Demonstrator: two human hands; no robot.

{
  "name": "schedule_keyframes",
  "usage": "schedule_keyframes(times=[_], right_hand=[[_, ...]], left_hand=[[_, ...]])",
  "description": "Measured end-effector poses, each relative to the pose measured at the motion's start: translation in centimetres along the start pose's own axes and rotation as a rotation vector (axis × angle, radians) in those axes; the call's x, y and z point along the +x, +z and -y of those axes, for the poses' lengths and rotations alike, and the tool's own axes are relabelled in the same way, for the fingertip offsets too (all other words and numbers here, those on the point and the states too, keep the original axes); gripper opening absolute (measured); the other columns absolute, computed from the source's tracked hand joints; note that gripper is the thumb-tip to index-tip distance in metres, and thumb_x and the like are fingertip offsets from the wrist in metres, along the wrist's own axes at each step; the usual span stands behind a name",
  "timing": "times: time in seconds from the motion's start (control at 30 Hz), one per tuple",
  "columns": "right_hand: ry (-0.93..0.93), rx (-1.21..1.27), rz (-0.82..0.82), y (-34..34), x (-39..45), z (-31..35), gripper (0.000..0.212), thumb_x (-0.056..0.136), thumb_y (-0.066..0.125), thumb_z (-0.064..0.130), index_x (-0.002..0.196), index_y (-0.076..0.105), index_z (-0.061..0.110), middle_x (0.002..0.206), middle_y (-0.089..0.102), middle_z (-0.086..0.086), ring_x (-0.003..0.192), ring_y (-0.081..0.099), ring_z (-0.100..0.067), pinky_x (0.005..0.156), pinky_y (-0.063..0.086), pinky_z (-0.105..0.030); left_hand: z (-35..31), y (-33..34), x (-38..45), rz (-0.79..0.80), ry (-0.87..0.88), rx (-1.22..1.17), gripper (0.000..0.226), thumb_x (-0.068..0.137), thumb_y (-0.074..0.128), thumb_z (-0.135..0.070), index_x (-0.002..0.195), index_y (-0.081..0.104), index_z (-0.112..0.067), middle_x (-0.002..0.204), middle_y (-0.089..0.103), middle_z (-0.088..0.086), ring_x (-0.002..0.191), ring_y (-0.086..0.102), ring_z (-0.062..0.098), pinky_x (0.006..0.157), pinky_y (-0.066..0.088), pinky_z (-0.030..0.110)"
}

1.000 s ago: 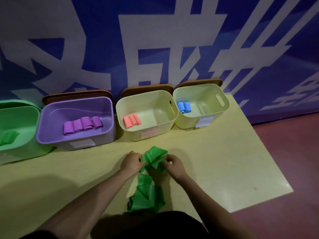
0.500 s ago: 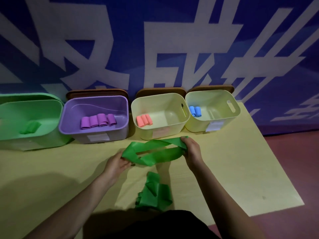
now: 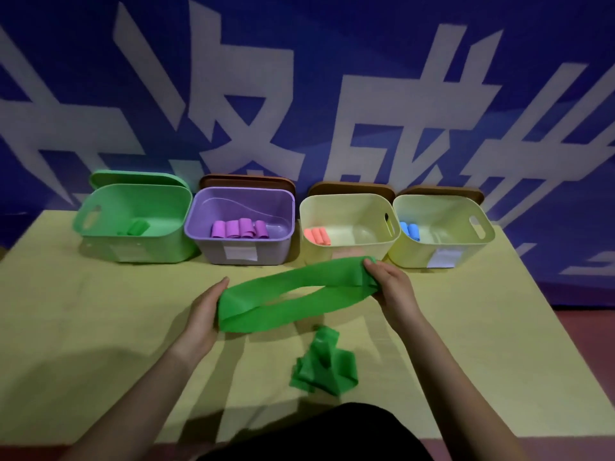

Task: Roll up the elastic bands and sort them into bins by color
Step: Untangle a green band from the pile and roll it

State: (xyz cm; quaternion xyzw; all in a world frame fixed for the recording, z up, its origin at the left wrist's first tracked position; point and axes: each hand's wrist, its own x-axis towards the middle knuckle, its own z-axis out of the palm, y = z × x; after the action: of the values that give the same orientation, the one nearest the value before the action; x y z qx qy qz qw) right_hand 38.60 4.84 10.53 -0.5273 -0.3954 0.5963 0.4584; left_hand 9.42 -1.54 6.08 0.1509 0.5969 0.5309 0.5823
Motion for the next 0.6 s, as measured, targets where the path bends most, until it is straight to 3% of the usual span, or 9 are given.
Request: schedule_keyframes(times=[0.07, 0.13, 0.2, 0.3, 0.47, 0.6], right_hand=[[0.008, 0.019, 0.051, 1.1, -0.6, 0.2, 0.020, 0.096, 0.054, 0.015, 0.090, 0.070, 0.004, 0.076, 0.066, -0.005, 0.069, 0.061, -0.014, 0.061, 0.049, -0.022], [0.010, 0.003, 0.126, 2.8, -1.5, 0.6, 0.023, 0.098, 0.050, 0.015, 0.094, 0.070, 0.004, 0.082, 0.069, -0.007, 0.075, 0.064, -0.016, 0.066, 0.051, -0.024], [-0.007, -0.033, 0.180, 4.5, -2.3, 0.9, 0.023, 0.097, 0.050, 0.014, 0.087, 0.071, 0.009, 0.077, 0.070, -0.003, 0.074, 0.063, -0.015, 0.067, 0.051, -0.024], [-0.101, -0.139, 0.264, 6.6, -3.5, 1.7, 0.023, 0.095, 0.055, 0.012, 0.081, 0.073, 0.010, 0.075, 0.067, -0.002, 0.075, 0.060, -0.017, 0.073, 0.048, -0.030], [-0.193, -0.184, 0.387, 7.6, -5.7, 3.0, 0.032, 0.096, 0.054, 0.013, 0.070, 0.071, 0.022, 0.062, 0.063, 0.010, 0.062, 0.056, -0.005, 0.063, 0.043, -0.022], [-0.225, -0.185, 0.364, 7.2, -6.5, 4.0, 0.025, 0.093, 0.056, 0.025, 0.090, 0.074, 0.009, 0.084, 0.073, -0.007, 0.080, 0.065, -0.016, 0.076, 0.050, -0.029]], left_hand=[[0.7, -1.0, -1.3, -0.022, 0.050, 0.131, 0.032, 0.095, 0.055, -0.026, 0.108, 0.064, 0.002, 0.106, 0.068, 0.019, 0.099, 0.063, 0.029, 0.082, 0.046, 0.035], [1.8, -1.5, -2.7, -0.027, 0.051, 0.281, 0.022, 0.095, 0.056, -0.021, 0.092, 0.063, -0.001, 0.091, 0.064, 0.017, 0.091, 0.058, 0.027, 0.075, 0.044, 0.032], [2.3, -1.3, -3.9, -0.042, 0.081, 0.406, 0.016, 0.093, 0.059, -0.021, 0.084, 0.059, -0.009, 0.082, 0.059, 0.008, 0.087, 0.055, 0.024, 0.072, 0.043, 0.030], [1.7, 0.2, -5.2, -0.062, 0.238, 0.472, 0.004, 0.093, 0.059, -0.021, 0.094, 0.061, -0.017, 0.091, 0.063, -0.001, 0.090, 0.057, 0.016, 0.073, 0.044, 0.021], [-1.3, 4.6, -8.1, 0.160, 0.470, 0.426, 0.025, 0.099, 0.047, -0.024, 0.120, 0.058, -0.026, 0.119, 0.060, -0.017, 0.112, 0.054, -0.003, 0.093, 0.044, 0.019], [-2.4, 7.1, -10.1, 0.274, 0.518, 0.414, 0.020, 0.097, 0.049, -0.014, 0.111, 0.061, -0.021, 0.110, 0.064, -0.012, 0.099, 0.059, -0.004, 0.080, 0.043, 0.008]])
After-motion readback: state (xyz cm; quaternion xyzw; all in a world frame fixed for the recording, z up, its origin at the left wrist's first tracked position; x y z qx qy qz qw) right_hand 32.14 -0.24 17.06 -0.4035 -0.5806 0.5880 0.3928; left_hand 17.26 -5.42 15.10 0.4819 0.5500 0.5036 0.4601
